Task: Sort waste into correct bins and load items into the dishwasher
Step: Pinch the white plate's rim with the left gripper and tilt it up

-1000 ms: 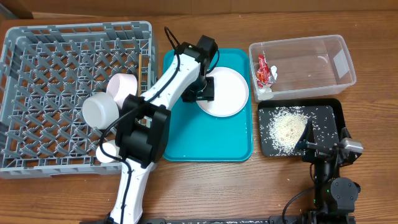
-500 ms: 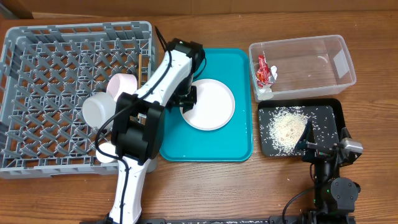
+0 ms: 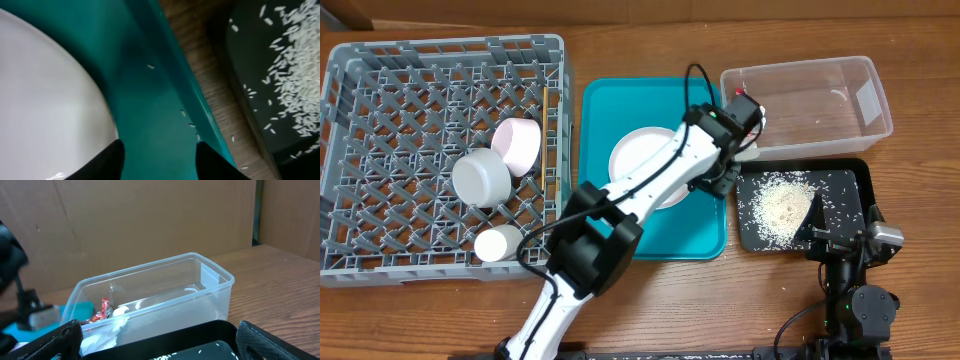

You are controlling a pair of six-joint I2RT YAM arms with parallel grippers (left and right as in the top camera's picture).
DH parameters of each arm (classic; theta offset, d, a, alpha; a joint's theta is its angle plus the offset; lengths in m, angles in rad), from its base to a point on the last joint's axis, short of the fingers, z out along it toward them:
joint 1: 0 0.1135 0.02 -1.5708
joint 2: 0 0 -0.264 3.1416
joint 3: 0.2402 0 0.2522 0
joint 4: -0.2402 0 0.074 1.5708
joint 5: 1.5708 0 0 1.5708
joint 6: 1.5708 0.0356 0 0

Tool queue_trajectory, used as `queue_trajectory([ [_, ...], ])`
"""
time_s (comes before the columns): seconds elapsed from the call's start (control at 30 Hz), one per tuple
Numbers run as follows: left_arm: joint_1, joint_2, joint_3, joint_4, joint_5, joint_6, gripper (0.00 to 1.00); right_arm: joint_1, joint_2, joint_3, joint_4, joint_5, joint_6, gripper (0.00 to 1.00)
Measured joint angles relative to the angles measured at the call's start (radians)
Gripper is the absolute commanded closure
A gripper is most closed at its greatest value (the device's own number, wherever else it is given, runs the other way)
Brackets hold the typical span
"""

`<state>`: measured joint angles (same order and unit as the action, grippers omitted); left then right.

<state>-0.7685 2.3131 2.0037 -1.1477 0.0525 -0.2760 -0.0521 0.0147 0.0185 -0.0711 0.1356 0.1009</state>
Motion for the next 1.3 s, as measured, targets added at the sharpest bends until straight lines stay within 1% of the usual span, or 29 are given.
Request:
queue_trajectory([
  [0.07,-0.002,0.024,0.0,0.0,-0.005,-0.001,0.62,0.0,0.0,0.0,0.001,0.0,0.0,0.0],
  [0.1,0.0,0.027,0.004,0.01,-0.017,0.0,0.66,0.0,0.0,0.0,0.0,0.0,0.001,0.0],
  [0.17,0.003,0.029,0.006,0.009,-0.032,0.003,0.68,0.0,0.0,0.0,0.0,0.0,0.001,0.0],
  [0.23,0.003,0.029,0.006,0.008,-0.034,0.003,0.67,0.0,0.0,0.0,0.0,0.0,0.0,0.0],
  [0.3,0.003,0.029,0.012,-0.008,-0.034,0.003,0.62,0.0,0.0,0.0,0.0,0.0,0.001,0.0],
  [0.33,0.003,0.028,0.016,-0.023,-0.038,0.003,0.56,0.0,0.0,0.0,0.0,0.0,0.0,0.0],
  [0.43,0.003,0.021,0.019,-0.069,-0.064,-0.002,0.56,0.0,0.0,0.0,0.0,0.0,0.001,0.0],
  [0.53,0.01,0.015,0.019,-0.09,-0.09,-0.005,0.51,0.0,0.0,0.0,0.0,0.0,0.0,0.0],
  [0.6,0.022,0.013,0.015,-0.089,-0.101,-0.03,0.48,0.0,0.0,0.0,0.0,0.0,0.001,0.0],
  [0.7,0.056,0.011,-0.023,-0.059,-0.113,-0.105,0.44,0.0,0.0,0.0,0.0,0.0,0.0,0.0],
  [0.83,0.11,0.01,-0.116,0.039,-0.069,-0.164,0.44,0.0,0.0,0.0,0.0,0.0,0.0,0.0],
  [0.93,0.128,-0.007,-0.152,0.03,-0.046,-0.174,0.49,0.0,0.0,0.0,0.0,0.0,0.0,0.0],
  [1.13,0.167,-0.013,-0.173,-0.088,-0.046,-0.205,0.48,0.0,0.0,0.0,0.0,0.0,0.001,0.0],
  [1.3,0.266,-0.013,-0.179,-0.137,-0.077,-0.22,0.48,0.0,0.0,0.0,0.0,0.0,0.0,0.0],
])
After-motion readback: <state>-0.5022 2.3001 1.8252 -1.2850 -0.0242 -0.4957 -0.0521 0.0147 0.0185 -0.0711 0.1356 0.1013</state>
